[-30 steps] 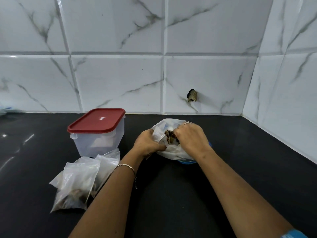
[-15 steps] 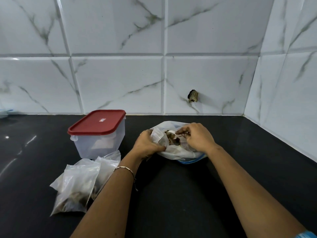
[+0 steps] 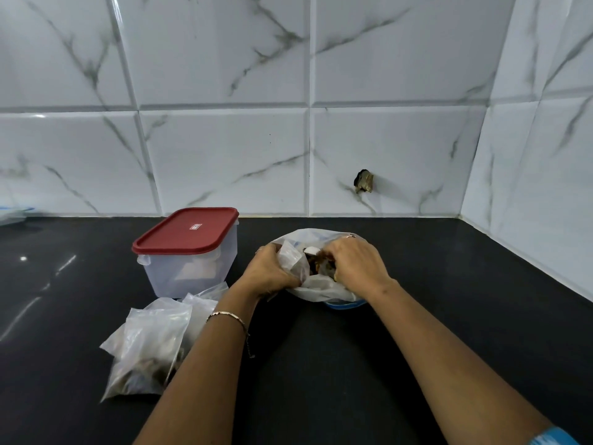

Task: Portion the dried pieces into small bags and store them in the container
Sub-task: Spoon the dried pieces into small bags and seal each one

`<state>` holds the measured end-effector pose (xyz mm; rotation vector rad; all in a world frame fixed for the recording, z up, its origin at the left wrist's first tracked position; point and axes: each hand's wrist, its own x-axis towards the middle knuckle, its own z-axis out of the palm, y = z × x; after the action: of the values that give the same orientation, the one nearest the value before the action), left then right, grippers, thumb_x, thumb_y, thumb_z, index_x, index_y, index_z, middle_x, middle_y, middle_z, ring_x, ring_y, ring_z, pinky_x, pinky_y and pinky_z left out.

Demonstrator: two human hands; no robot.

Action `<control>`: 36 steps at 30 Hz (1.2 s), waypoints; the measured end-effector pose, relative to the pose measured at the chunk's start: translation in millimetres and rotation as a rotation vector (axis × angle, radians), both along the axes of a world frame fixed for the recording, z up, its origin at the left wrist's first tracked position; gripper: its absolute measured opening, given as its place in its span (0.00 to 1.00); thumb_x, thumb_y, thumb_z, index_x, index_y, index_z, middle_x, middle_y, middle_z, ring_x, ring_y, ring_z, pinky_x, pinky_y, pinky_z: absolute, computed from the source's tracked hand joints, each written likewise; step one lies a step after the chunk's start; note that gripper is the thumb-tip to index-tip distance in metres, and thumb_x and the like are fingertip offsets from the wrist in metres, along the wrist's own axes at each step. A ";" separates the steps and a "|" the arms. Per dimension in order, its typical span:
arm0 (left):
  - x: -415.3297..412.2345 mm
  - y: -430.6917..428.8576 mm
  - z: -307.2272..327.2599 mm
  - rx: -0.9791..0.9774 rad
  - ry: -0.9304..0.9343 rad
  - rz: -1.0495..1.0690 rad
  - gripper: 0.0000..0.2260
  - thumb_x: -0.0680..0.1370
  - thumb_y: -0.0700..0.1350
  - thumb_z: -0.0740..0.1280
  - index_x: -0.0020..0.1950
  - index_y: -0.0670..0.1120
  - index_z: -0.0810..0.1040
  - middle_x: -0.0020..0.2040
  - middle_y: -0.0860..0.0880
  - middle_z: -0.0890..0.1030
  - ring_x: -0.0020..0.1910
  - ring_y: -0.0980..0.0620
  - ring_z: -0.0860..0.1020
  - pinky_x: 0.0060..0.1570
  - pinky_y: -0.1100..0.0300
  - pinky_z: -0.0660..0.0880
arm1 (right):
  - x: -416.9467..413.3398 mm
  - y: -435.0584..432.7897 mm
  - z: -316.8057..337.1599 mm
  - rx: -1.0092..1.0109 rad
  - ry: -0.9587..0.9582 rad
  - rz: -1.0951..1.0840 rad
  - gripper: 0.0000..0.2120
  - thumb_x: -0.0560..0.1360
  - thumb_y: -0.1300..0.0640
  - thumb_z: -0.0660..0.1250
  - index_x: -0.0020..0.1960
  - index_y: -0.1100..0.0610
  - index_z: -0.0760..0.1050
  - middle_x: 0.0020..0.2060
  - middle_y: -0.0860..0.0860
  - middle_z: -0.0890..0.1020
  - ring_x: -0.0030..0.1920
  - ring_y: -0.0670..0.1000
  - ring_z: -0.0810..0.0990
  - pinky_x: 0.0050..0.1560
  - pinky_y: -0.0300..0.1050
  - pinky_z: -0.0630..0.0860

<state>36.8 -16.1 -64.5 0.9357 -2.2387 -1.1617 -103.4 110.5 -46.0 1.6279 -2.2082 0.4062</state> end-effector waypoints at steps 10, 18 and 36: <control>-4.2 -0.1 -5.2 0.087 0.053 0.032 0.33 0.64 0.35 0.77 0.66 0.45 0.70 0.59 0.47 0.77 0.57 0.49 0.77 0.51 0.59 0.78 | -19.9 0.9 6.4 -0.027 -0.525 0.021 0.19 0.75 0.67 0.62 0.51 0.48 0.84 0.54 0.46 0.84 0.54 0.48 0.81 0.55 0.42 0.76; -7.1 -0.6 -5.2 0.109 0.088 0.053 0.40 0.55 0.43 0.78 0.66 0.47 0.70 0.61 0.46 0.75 0.57 0.47 0.78 0.57 0.51 0.79 | -20.6 2.0 5.7 -0.068 -0.648 0.022 0.17 0.75 0.67 0.63 0.50 0.48 0.84 0.54 0.45 0.84 0.55 0.45 0.80 0.54 0.38 0.75; -16.0 11.2 -11.2 0.092 0.239 0.074 0.35 0.65 0.38 0.77 0.68 0.48 0.65 0.63 0.45 0.71 0.60 0.47 0.75 0.47 0.59 0.78 | -18.2 15.0 23.6 -0.002 -1.078 -0.118 0.15 0.74 0.71 0.61 0.46 0.58 0.84 0.33 0.52 0.84 0.21 0.44 0.66 0.18 0.35 0.61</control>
<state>20.7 -5.0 -75.7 0.8579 -1.9608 -1.2800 -121.6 125.5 -22.4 1.4019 -2.9661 1.5258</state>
